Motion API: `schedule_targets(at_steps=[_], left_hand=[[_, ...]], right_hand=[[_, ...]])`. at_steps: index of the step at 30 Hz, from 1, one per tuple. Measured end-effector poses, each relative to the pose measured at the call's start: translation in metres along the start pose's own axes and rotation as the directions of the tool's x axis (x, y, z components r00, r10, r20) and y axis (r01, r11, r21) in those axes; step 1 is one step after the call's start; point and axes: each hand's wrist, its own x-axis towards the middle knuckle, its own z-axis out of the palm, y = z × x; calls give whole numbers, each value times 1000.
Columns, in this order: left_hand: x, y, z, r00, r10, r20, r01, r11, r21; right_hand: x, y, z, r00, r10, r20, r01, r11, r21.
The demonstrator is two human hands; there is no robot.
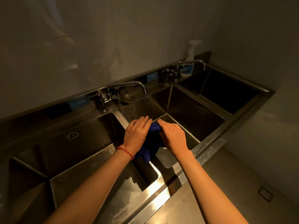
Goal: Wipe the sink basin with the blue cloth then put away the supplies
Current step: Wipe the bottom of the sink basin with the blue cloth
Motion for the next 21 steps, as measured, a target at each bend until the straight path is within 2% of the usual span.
schedule_targets(at_steps=[11, 21], left_hand=[[53, 44, 34, 998, -38, -53, 38, 999, 1], [70, 70, 58, 996, -93, 16, 93, 996, 7]], right_hand=[[14, 75, -3, 1000, -1, -13, 3, 996, 84], [15, 114, -1, 1000, -6, -7, 7, 995, 104]])
